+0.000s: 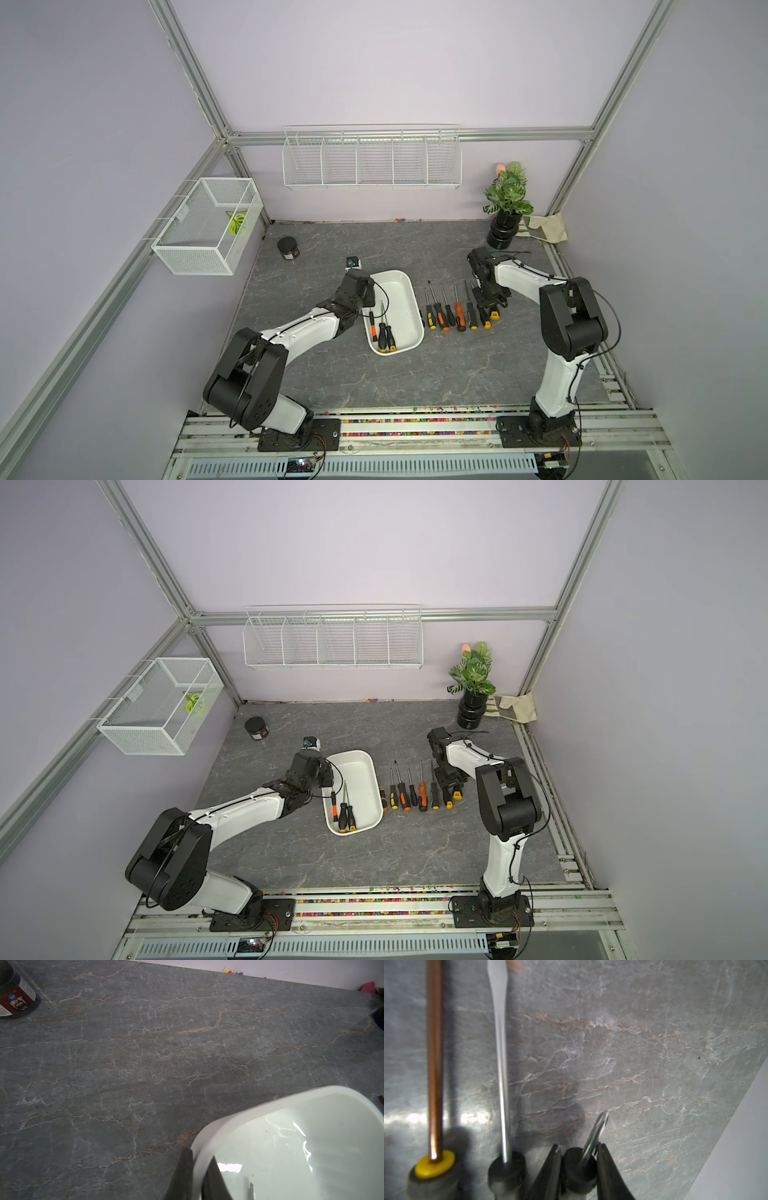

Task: Take out the screwdriver from the storage box
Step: Place the screwdriver at the center of the board.

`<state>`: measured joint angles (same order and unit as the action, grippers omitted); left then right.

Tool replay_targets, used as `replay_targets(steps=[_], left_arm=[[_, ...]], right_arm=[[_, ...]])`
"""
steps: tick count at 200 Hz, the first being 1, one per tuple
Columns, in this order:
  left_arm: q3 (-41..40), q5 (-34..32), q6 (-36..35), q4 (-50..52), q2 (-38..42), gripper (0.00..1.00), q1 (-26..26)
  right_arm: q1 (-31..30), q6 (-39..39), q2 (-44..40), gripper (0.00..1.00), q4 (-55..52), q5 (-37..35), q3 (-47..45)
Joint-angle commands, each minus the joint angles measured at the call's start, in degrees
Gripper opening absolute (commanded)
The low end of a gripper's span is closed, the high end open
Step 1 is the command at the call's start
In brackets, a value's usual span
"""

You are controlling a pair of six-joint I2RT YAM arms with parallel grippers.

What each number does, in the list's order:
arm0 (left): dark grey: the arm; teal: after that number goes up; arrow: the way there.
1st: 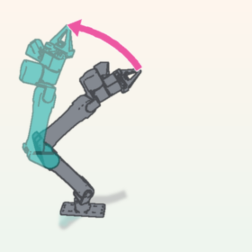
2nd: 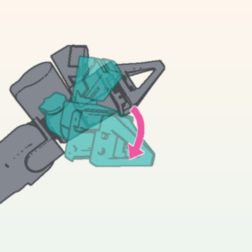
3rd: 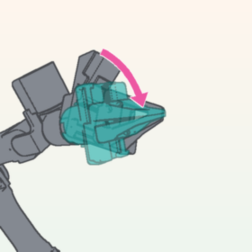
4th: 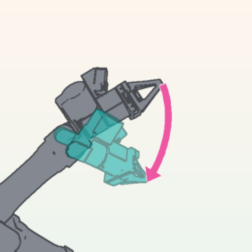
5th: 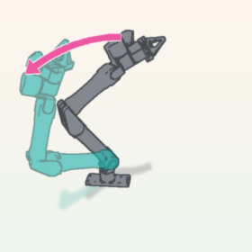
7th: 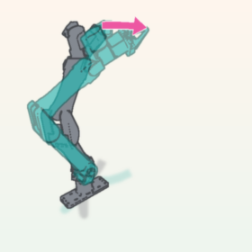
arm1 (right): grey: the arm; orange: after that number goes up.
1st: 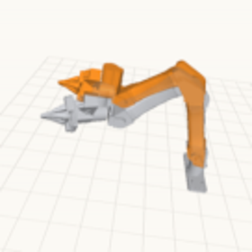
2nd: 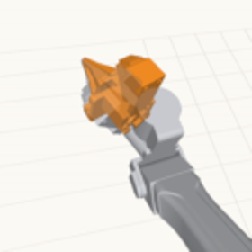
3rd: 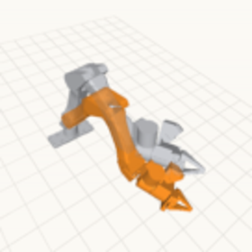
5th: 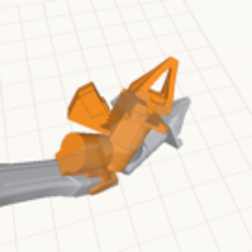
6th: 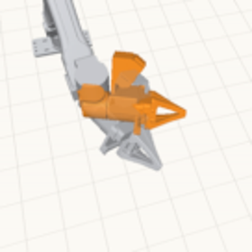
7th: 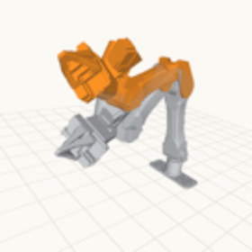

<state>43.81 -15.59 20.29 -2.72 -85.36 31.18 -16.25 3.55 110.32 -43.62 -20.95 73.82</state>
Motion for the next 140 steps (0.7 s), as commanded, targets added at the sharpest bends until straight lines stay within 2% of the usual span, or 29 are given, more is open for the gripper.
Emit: replay_targets(steps=[1, 29, 66, 140], left_arm=[[-0.6, -0.7, -0.7, -0.8, 0.2, 0.0, -0.1], [-0.6, -0.7, -0.7, -0.8, 0.2, 0.0, -0.1], [-0.5, -0.6, -0.7, -0.9, 0.2, 0.0, -0.1], [-0.1, -0.1, -0.9, -0.5, 0.0, 0.0, -0.1]], right_arm=[[-0.1, -0.2, 1.1, 0.06, 0.1, 1.2, -1.1], [-0.1, -0.1, 0.0, 0.15, 0.5, 1.6, -1.3], [0.0, 0.0, -0.9, 0.22, 0.3, 2.5, -0.9], [0.0, 0.5, -1.8, 0.28, 0.8, 3.7, -1.0]])
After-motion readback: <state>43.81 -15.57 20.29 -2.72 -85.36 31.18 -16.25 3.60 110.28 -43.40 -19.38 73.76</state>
